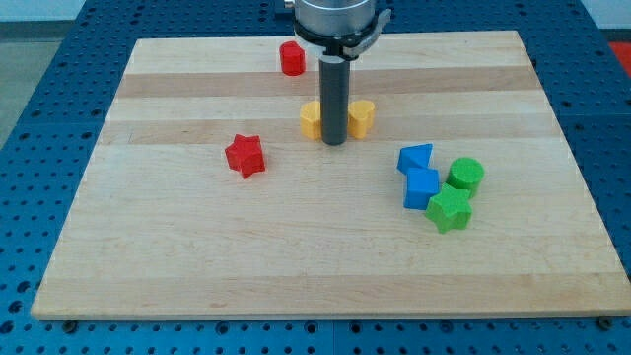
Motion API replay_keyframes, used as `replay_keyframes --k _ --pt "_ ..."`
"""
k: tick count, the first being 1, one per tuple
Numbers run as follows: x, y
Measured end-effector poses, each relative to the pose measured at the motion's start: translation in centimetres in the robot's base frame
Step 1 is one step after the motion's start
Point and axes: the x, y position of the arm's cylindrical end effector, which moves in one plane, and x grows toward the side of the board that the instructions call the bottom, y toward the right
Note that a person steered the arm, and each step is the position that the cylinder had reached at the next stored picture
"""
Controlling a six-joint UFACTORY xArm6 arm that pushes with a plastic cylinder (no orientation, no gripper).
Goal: Slide red star towards yellow hexagon
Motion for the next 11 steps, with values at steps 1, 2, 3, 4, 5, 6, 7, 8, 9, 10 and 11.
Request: replay_keyframes --k 1,2,3,4,5,6,7,8,9,10,11 --pt "-0.2 -0.9" --pt "-0.2 -1.4" --pt "-0.2 -1.5" --pt "2.1 -1.6" --pt "5.3 -2.5" --pt "7.8 -5.4" --pt "9.7 -9.3" --pt "10.1 -12.9" --pt "9.0 -14.5" --pt "7.7 -14.5" --pt "6.1 -14.0"
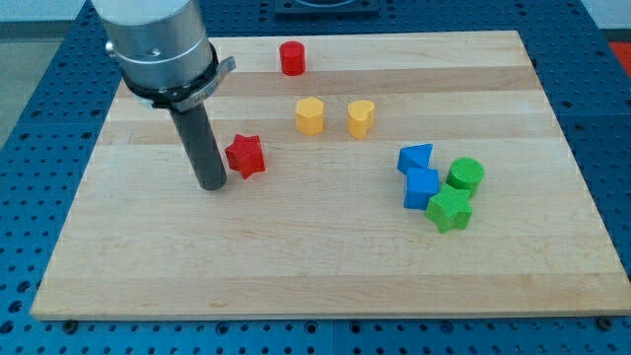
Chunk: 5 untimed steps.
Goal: Slide red star towards yellow hexagon
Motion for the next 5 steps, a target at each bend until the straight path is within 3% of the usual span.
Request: replay_keyframes --k 2,4,5 --pt "-2.7 5.6" --pt "-2.0 2.1" --pt "-3.8 0.6"
